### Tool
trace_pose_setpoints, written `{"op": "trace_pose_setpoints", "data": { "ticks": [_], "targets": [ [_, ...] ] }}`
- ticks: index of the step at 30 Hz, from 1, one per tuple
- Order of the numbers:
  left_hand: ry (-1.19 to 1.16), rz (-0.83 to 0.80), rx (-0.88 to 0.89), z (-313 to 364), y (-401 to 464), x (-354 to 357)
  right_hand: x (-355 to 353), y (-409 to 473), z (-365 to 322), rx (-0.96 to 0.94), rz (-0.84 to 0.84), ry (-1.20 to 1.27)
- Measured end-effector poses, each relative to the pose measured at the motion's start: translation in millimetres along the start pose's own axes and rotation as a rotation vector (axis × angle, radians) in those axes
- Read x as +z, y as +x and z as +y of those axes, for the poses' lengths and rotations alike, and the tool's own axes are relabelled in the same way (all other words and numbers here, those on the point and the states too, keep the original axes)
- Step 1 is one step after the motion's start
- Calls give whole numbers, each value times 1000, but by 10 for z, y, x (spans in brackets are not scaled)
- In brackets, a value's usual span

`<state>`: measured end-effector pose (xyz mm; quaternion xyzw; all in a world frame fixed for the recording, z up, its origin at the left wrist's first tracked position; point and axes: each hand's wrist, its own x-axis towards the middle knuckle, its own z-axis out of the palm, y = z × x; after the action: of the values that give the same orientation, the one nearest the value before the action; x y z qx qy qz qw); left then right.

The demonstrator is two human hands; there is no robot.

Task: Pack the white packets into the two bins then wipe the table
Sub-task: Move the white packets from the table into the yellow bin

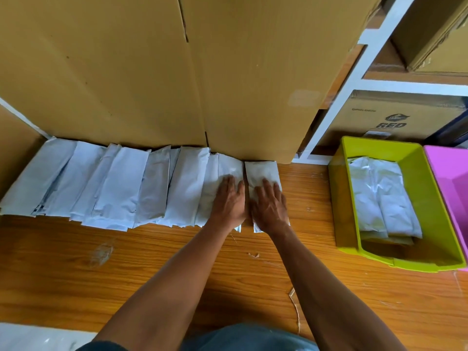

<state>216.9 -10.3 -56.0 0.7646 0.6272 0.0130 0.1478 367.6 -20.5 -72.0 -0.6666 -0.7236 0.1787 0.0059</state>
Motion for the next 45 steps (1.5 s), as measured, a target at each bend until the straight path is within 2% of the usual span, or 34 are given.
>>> {"op": "trace_pose_setpoints", "data": {
  "ticks": [6, 11, 15, 18, 23, 28, 35, 45],
  "targets": [
    [-135, -59, 93, 178, -44, 90, -2, -104, 194, 189, 117, -98],
    [19, 10, 80, 240, -70, 85, -36, -220, 343, 270, 147, -67],
    [22, -82, 5, 261, -126, 210, 20, -233, 402, 227, 56, -26],
    [-5, -134, 16, 303, -163, 279, 24, -252, 415, 216, 53, 4],
    [3, -44, 7, 352, -250, 338, 83, -352, 519, 240, 115, -10],
    [2, -70, 1, 382, -285, 410, 129, -355, 579, 212, 161, -27],
    [19, 8, -8, 427, -356, 399, 127, -358, 546, 228, 187, -52],
    [7, 35, 9, 498, -425, 491, 100, -456, 519, 231, 239, -45]
  ]
}}
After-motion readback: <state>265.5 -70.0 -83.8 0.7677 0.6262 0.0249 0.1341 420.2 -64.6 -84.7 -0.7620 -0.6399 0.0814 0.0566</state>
